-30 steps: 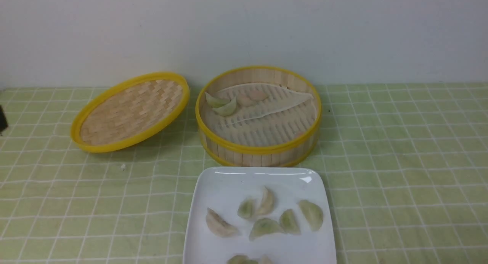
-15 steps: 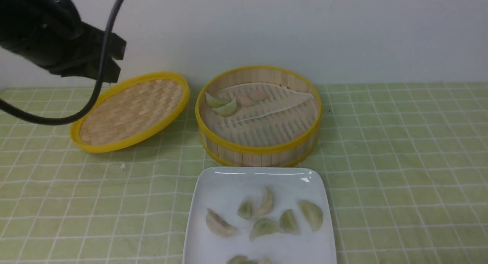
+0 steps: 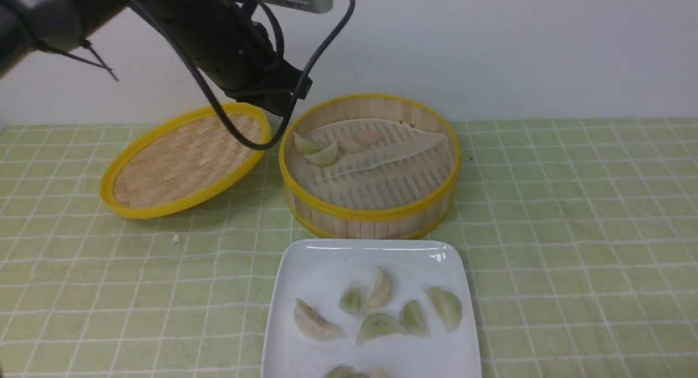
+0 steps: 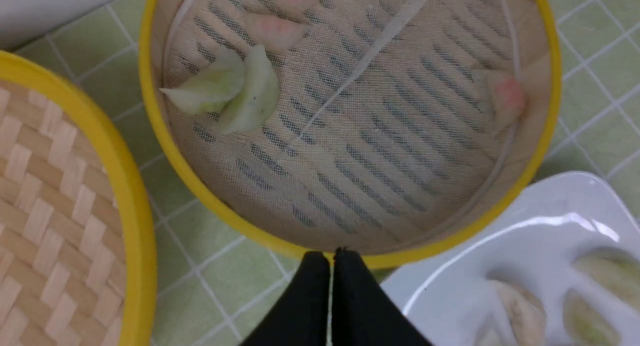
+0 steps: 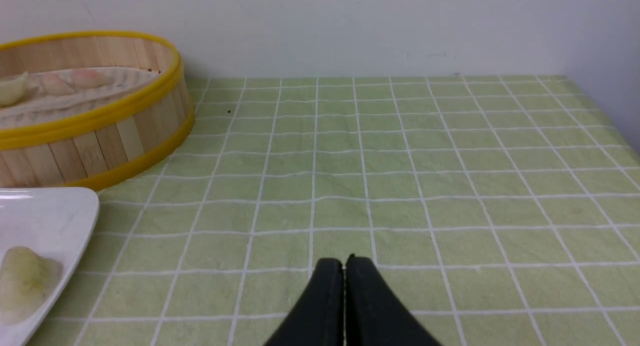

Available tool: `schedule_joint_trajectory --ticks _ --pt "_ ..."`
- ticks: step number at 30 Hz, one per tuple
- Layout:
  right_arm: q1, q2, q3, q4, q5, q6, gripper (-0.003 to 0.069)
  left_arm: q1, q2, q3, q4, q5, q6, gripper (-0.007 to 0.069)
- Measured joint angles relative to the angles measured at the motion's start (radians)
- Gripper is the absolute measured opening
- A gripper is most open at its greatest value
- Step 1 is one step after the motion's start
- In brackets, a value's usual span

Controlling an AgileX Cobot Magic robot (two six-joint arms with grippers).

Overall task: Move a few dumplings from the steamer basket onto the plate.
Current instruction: Use the left arm to grab a dumpling from the steamer

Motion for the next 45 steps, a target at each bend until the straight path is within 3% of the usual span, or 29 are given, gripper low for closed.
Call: schedule_joint_trajectory --ticks 5,11,18,24,31,35,40,45 --pt "0.000 0.000 0.000 0.000 0.000 0.000 -0.0004 0.000 0.170 -0.152 0.000 0.008 0.007 -0.0005" --pt "0.000 0.000 0.000 0.000 0.000 0.000 -0.0004 -0.002 0.323 -0.259 0.001 -0.033 0.062 0.0066" --pt "0.000 0.000 0.000 0.000 0.000 0.000 -0.0003 -0.036 0.414 -0.264 0.099 -0.136 0.123 0.0310" --pt "0.000 0.000 0.000 0.000 0.000 0.000 -0.0003 -0.057 0.444 -0.265 0.146 -0.193 0.122 0.0400" --pt "0.000 0.000 0.000 0.000 0.000 0.000 -0.0003 -0.060 0.478 -0.268 0.157 -0.217 0.109 0.0370" --pt "0.000 0.000 0.000 0.000 0.000 0.000 -0.0003 -0.064 0.478 -0.273 0.160 -0.216 0.019 0.0224" --pt "0.000 0.000 0.000 0.000 0.000 0.000 -0.0003 -0.065 0.446 -0.278 0.161 -0.141 -0.033 0.0227" --pt "0.000 0.000 0.000 0.000 0.000 0.000 -0.0003 -0.065 0.333 -0.339 0.158 0.056 -0.046 0.0227"
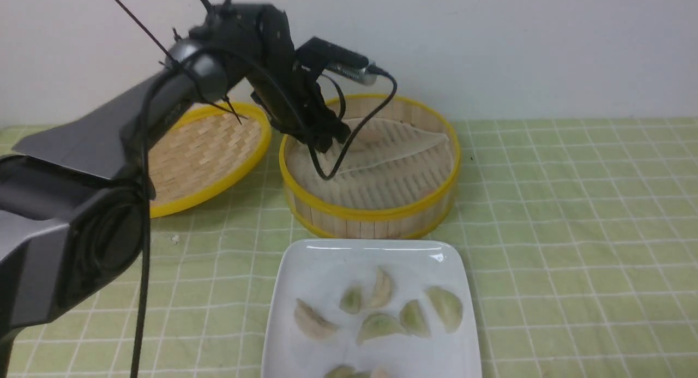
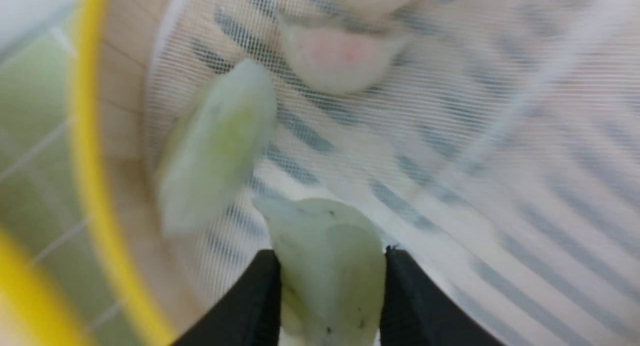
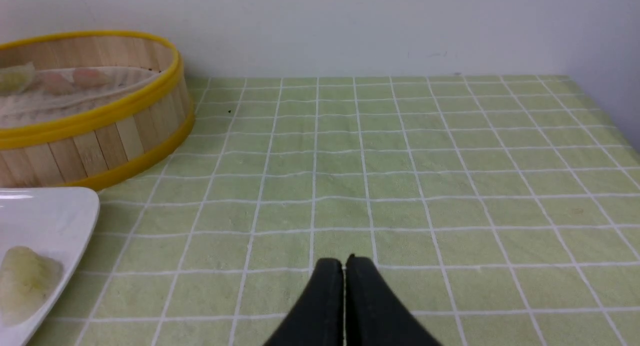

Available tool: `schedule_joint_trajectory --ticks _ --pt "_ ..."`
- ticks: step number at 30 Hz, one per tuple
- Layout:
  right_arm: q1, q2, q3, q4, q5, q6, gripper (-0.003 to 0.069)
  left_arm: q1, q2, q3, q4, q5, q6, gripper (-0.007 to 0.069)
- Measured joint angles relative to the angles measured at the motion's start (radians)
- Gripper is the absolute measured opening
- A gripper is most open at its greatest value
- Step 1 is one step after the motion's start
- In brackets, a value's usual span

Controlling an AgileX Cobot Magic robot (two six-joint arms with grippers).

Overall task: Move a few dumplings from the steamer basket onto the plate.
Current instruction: Use the left arm to grab a dumpling from the steamer, then use the left arm to put the dumpling into the plate

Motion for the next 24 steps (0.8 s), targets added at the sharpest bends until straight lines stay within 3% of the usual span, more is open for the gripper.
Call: schedule_joint_trajectory --ticks 3,7,18,24 --pt "0.000 0.000 0.000 0.000 0.000 0.000 -0.0003 0.000 -0.086 -0.019 -0.043 0.096 0.000 0.0227" --pt "0.000 0.000 0.000 0.000 0.000 0.000 -0.0003 0.000 -0.191 0.027 -0.124 0.116 0.000 0.0227" --pt "0.000 0.000 0.000 0.000 0.000 0.000 -0.0003 -0.051 -0.449 0.626 -0.187 0.115 0.018 0.0227" --pt "0.000 0.000 0.000 0.000 0.000 0.000 -0.0003 -0.096 -0.380 0.733 -0.181 0.064 0.104 0.0227"
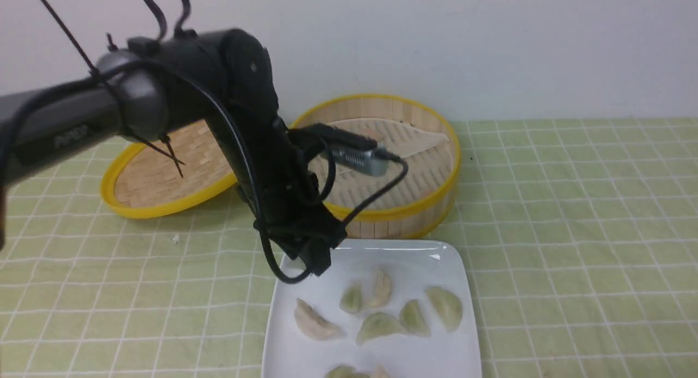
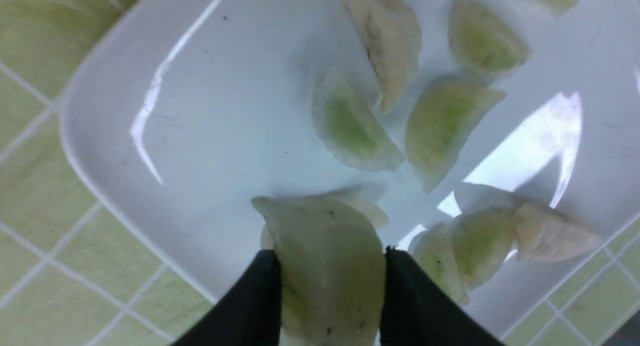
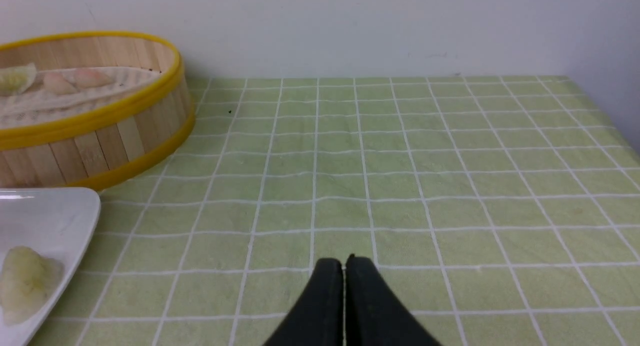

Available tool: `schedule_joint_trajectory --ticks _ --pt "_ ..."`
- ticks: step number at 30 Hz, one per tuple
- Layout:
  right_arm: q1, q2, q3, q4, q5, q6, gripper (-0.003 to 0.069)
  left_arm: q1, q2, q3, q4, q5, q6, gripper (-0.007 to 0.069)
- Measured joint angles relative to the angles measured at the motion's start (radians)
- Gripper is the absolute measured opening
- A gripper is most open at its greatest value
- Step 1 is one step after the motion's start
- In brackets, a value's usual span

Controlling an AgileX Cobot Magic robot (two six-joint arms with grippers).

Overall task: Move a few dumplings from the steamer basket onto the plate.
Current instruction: Use the left arm to put the dumpling into the plate, then use the left arm to grab a dumpling from the steamer

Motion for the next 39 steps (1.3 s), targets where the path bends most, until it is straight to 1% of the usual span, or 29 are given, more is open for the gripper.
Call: schedule_joint_trajectory --ticks 5,6,7,9,11,13,16,17,19,20,21,23,24,26,29,32,34,35,36,38,39 --pt "0.000 0.000 0.000 0.000 0.000 0.000 -0.0003 -0.019 0.070 0.003 0.000 -0.034 0.026 0.0240" --pt "0.000 0.000 0.000 0.000 0.000 0.000 -0.0003 -0.020 0.080 0.003 0.000 -0.044 0.027 0.0287" --pt "0.000 0.000 0.000 0.000 0.000 0.000 -0.0003 -0.020 0.081 0.003 0.001 -0.051 0.027 0.0311" --pt "0.000 0.000 0.000 0.000 0.000 0.000 -0.0003 -0.020 0.082 0.000 0.010 -0.064 0.027 0.0396" --pt "0.000 0.000 0.000 0.000 0.000 0.000 -0.0003 -0.020 0.081 -0.018 0.031 -0.062 0.017 0.0453" --pt "0.000 0.000 0.000 0.000 0.000 0.000 -0.0003 -0.020 0.081 -0.070 0.076 -0.058 -0.010 0.0472" --pt "0.000 0.000 0.000 0.000 0.000 0.000 -0.0003 -0.020 0.081 -0.178 0.171 -0.060 -0.084 0.0433" --pt "0.000 0.000 0.000 0.000 0.000 0.000 -0.0003 -0.017 0.083 -0.226 0.208 -0.061 -0.119 0.0399" --pt "0.000 0.000 0.000 0.000 0.000 0.000 -0.0003 -0.013 0.093 -0.323 0.238 -0.057 -0.150 0.0307" --pt "0.000 0.000 0.000 0.000 0.000 0.000 -0.0003 -0.006 0.106 -0.383 0.244 -0.046 -0.158 0.0241" --pt "0.000 0.000 0.000 0.000 0.000 0.000 -0.0003 0.002 0.133 -0.459 0.243 -0.021 -0.158 0.0151" --pt "0.000 0.000 0.000 0.000 0.000 0.000 -0.0003 0.011 0.176 -0.561 0.235 0.015 -0.147 0.0062" --pt "0.000 0.000 0.000 0.000 0.000 0.000 -0.0003 0.018 0.208 -0.623 0.230 0.030 -0.138 0.0033" --pt "0.000 0.000 0.000 0.000 0.000 0.000 -0.0003 0.030 0.286 -0.746 0.224 0.044 -0.125 0.0003" --pt "0.000 0.000 0.000 0.000 0.000 0.000 -0.0003 0.037 0.387 -0.867 0.231 0.017 -0.102 -0.0006" --pt "0.000 0.000 0.000 0.000 0.000 0.000 -0.0003 0.039 0.449 -0.914 0.249 -0.024 -0.080 -0.0001" --pt "0.000 0.000 0.000 0.000 0.000 0.000 -0.0003 0.040 0.488 -0.925 0.263 -0.050 -0.061 0.0022" --pt "0.000 0.000 0.000 0.000 0.000 0.000 -0.0003 0.040 0.508 -0.926 0.276 -0.074 -0.051 0.0061" --pt "0.000 0.000 0.000 0.000 0.000 0.000 -0.0003 0.040 0.520 -0.926 0.284 -0.090 -0.049 0.0080" --pt "0.000 0.000 0.000 0.000 0.000 0.000 -0.0003 0.040 0.547 -0.926 0.309 -0.127 -0.047 0.0161" --pt "0.000 0.000 0.000 0.000 0.000 0.000 -0.0003 0.040 0.549 -0.926 0.311 -0.130 -0.047 0.0180"
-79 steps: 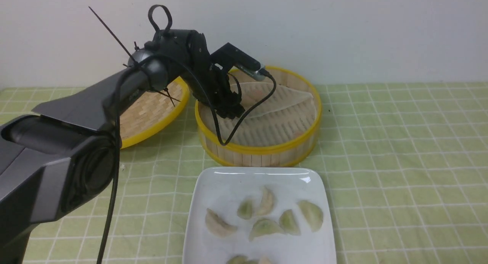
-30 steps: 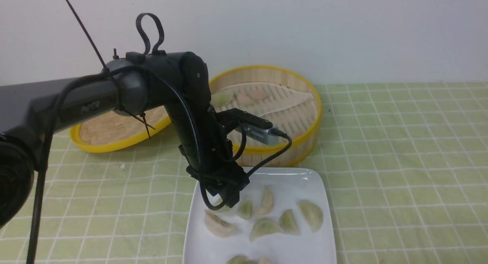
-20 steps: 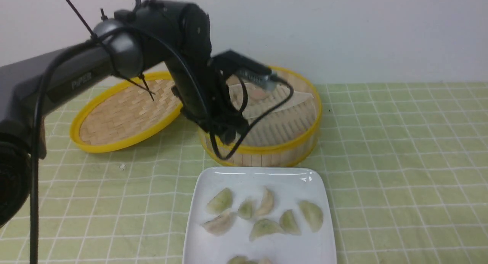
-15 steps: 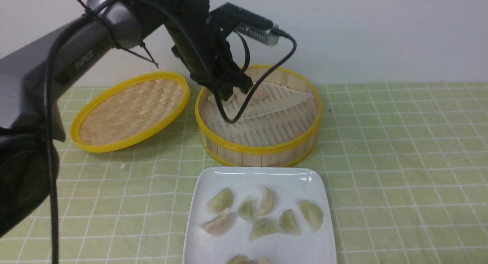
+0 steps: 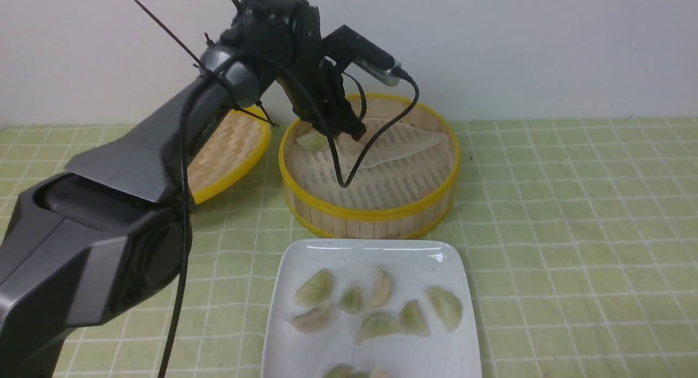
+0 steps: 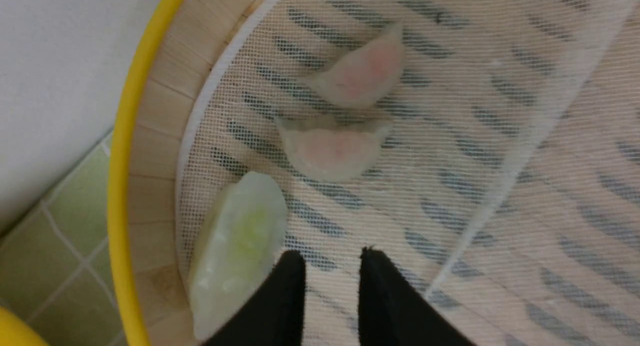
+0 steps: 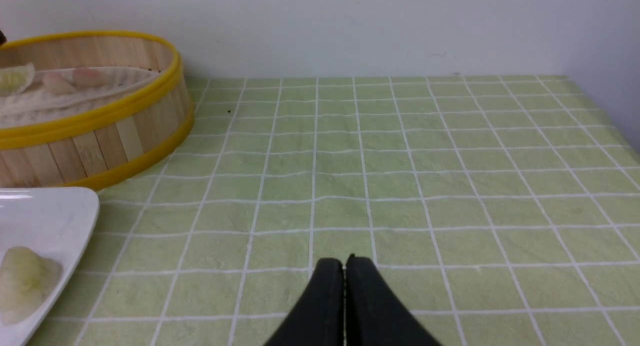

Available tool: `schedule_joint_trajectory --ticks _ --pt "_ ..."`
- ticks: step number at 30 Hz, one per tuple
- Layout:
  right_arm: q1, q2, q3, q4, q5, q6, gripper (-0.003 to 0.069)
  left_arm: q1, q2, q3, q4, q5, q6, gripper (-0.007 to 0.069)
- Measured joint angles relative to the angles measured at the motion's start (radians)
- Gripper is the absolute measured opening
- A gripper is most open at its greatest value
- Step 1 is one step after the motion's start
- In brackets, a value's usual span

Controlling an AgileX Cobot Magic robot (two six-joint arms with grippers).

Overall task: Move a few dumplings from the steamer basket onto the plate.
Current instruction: Use the left arm to grab a dumpling from the steamer

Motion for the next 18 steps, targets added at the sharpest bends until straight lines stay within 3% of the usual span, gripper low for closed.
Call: schedule_joint_trajectory --ticks 1,3,7,12,18 --pt "0.000 0.000 0.000 0.000 0.000 0.000 -0.0003 0.000 0.016 0.000 0.022 -0.027 0.000 0.0259" --pt "0.000 0.000 0.000 0.000 0.000 0.000 -0.0003 0.000 0.026 0.000 0.039 -0.043 -0.001 0.0347" --pt "0.000 0.000 0.000 0.000 0.000 0.000 -0.0003 0.000 0.040 0.000 0.092 -0.063 -0.007 0.0476" --pt "0.000 0.000 0.000 0.000 0.000 0.000 -0.0003 0.003 0.067 0.000 0.121 -0.075 -0.024 0.0497" --pt "0.000 0.000 0.000 0.000 0.000 0.000 -0.0003 0.005 0.097 0.000 0.127 -0.082 -0.053 0.0447"
